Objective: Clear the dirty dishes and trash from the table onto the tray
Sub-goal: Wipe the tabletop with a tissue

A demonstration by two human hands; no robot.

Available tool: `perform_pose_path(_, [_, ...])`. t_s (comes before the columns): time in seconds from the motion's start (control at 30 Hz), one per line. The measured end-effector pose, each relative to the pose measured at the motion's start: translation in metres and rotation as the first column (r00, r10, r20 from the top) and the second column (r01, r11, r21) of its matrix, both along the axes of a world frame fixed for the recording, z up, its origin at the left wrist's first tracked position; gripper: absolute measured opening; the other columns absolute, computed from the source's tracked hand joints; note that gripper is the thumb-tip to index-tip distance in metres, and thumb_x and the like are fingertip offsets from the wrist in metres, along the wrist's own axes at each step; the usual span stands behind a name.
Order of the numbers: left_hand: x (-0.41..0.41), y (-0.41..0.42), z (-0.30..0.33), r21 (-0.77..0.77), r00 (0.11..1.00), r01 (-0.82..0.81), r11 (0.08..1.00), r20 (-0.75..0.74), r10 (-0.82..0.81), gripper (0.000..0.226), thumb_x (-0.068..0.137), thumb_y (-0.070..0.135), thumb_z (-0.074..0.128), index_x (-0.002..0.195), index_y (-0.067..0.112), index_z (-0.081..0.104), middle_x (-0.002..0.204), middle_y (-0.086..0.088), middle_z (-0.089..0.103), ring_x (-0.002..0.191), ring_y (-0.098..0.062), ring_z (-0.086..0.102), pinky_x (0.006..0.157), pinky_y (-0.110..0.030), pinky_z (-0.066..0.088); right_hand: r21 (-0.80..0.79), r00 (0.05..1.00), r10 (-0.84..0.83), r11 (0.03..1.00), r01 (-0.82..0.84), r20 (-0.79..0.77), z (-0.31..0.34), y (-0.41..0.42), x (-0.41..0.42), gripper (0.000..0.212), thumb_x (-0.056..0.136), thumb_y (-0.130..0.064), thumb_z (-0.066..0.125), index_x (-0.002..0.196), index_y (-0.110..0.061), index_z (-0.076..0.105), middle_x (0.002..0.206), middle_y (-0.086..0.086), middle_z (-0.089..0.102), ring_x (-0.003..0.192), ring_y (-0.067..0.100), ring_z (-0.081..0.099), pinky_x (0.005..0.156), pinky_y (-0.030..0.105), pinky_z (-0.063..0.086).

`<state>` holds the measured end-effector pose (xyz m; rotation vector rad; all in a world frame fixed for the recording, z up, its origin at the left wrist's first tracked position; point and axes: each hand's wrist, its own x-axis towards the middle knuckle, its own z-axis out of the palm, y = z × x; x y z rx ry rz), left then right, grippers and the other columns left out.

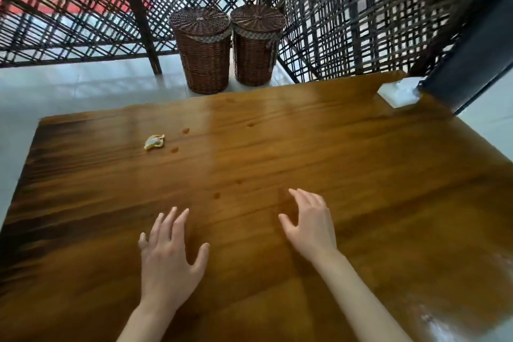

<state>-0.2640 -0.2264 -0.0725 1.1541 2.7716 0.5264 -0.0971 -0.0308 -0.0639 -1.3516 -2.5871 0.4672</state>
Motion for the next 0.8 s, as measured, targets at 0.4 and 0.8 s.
perform_pose_path(0.4, [0.124, 0.143, 0.024, 0.020, 1.000, 0.027, 0.999, 0.012, -0.028, 0.072, 0.078, 0.045, 0.069, 0.139, 0.018, 0.043, 0.147, -0.004, 0.040, 0.140, -0.026, 0.027, 0.111, -0.056, 0.018, -0.029, 1.000, 0.017, 0.999, -0.017, -0.005, 0.023, 0.121, 0.117, 0.058, 0.088, -0.048, 0.054, 0.140, -0.025, 0.041, 0.143, -0.007, 0.043, 0.135, 0.014, 0.032, 0.110, 0.030, 0.031])
perform_pose_path(0.8, [0.250, 0.340, 0.005, 0.024, 0.997, 0.034, 0.999, 0.071, -0.036, 0.072, 0.080, 0.054, 0.060, 0.142, 0.024, 0.036, 0.150, 0.000, 0.034, 0.143, -0.022, 0.020, 0.113, -0.050, 0.012, -0.016, 0.998, 0.054, 0.998, -0.053, 0.035, 0.006, 0.306, 0.214, 0.057, 0.087, -0.047, 0.056, 0.138, -0.027, 0.042, 0.142, -0.008, 0.045, 0.135, 0.013, 0.033, 0.108, 0.029, 0.029])
